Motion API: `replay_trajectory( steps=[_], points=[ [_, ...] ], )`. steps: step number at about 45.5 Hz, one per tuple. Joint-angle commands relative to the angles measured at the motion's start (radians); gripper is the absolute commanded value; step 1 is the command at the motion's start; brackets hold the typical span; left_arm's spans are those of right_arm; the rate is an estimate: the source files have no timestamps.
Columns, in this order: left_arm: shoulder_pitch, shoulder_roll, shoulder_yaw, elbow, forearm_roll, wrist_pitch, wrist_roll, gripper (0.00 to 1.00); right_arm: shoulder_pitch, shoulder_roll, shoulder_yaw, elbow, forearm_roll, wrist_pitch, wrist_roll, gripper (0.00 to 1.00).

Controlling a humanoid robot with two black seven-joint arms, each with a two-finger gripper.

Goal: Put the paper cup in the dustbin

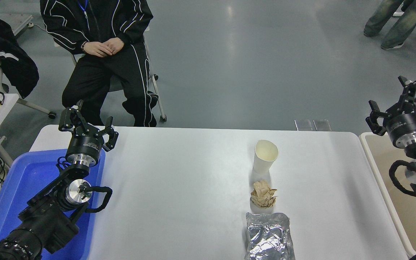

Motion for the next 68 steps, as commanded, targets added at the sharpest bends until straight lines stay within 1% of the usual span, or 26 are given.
replay_trajectory(
  steps=[1, 33, 43, 60, 64, 67, 68],
  points=[
    [0.0, 0.0, 0.0, 0.0, 0.0, 0.0, 0.0, 1.0, 0.007, 0.015, -0.002, -0.005, 0.0, 0.001, 0.0, 0.99],
    [0.0, 0.0, 0.0, 0.0, 0.0, 0.0, 0.0, 1.0, 0.023, 0.003, 0.015, -0.011, 0.017, -0.01, 0.0, 0.99],
    [0.0, 0.0, 0.0, 0.0, 0.0, 0.0, 0.0, 1.0, 0.031, -0.009, -0.097, -0.011, -0.002, -0.004, -0.005, 0.99],
    [0.0, 0.0, 0.0, 0.0, 0.0, 0.0, 0.0, 1.0, 0.039, -0.045, -0.111, -0.011, -0.003, -0.004, -0.005, 0.99],
    [0.0, 0.0, 0.0, 0.0, 0.0, 0.0, 0.0, 1.0, 0.043, -0.045, -0.151, -0.009, -0.011, -0.002, -0.005, 0.99],
    [0.0, 0.0, 0.0, 0.0, 0.0, 0.0, 0.0, 1.0, 0.105, -0.045, -0.306, -0.011, -0.089, -0.001, -0.005, 0.99],
    [0.0, 0.0, 0.0, 0.0, 0.0, 0.0, 0.0, 1.0, 0.141, -0.045, -0.399, -0.011, -0.129, -0.001, -0.005, 0.99]
  ],
)
